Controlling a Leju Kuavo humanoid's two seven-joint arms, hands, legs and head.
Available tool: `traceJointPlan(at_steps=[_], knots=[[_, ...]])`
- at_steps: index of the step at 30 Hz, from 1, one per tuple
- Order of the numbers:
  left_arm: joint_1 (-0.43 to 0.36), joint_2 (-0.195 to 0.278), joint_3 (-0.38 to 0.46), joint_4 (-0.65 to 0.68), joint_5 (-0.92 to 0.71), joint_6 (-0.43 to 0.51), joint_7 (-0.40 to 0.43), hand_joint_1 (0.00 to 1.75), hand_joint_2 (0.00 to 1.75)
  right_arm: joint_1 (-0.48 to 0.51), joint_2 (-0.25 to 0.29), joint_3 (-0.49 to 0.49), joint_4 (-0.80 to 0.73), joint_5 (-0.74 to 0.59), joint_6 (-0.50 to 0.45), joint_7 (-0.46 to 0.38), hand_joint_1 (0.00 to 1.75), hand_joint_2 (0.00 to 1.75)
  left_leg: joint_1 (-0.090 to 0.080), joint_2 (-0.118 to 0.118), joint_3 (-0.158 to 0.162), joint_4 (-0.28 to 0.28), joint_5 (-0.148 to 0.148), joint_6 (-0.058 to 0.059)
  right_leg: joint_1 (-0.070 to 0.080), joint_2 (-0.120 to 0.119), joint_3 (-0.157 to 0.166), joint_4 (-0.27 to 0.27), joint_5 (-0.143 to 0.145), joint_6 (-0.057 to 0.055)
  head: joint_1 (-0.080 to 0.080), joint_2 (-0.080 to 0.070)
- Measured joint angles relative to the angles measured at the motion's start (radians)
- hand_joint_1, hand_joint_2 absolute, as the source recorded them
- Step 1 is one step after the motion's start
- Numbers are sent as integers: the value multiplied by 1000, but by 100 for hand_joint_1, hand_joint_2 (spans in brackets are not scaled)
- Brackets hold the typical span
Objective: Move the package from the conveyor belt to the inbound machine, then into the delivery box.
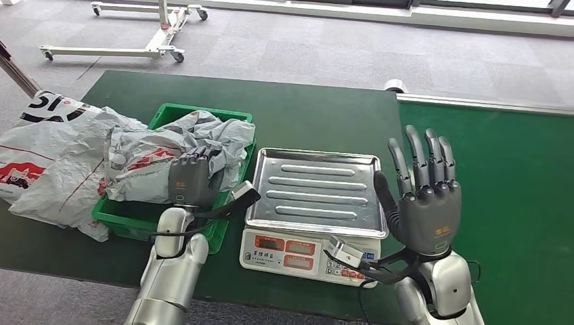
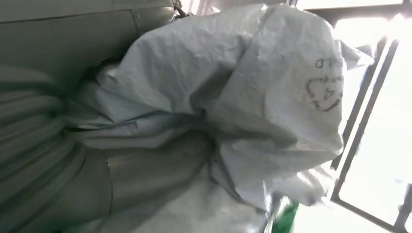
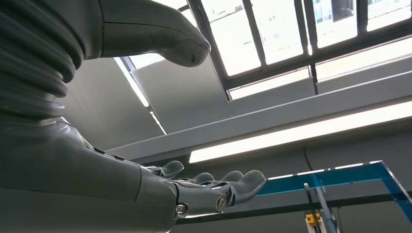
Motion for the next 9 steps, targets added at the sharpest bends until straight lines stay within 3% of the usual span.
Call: traceJointPlan(at_steps=[2,6,9], knots=[[-24,1,-23,73,-3,-62,31,0,0,-1,1,0,0,0,0,7,0,175,0,-2,0,0,0,0,0,-1,1,0,0,0,0,0],[-80,7,-96,210,9,-281,51,0,0,-8,2,0,0,0,1,43,0,175,0,-9,3,-1,1,1,0,-9,7,0,-3,1,0,0],[-105,12,-125,262,40,-332,30,0,0,-11,2,0,0,1,1,73,0,175,0,-13,9,-1,0,2,-2,-13,14,0,-6,2,0,0]])
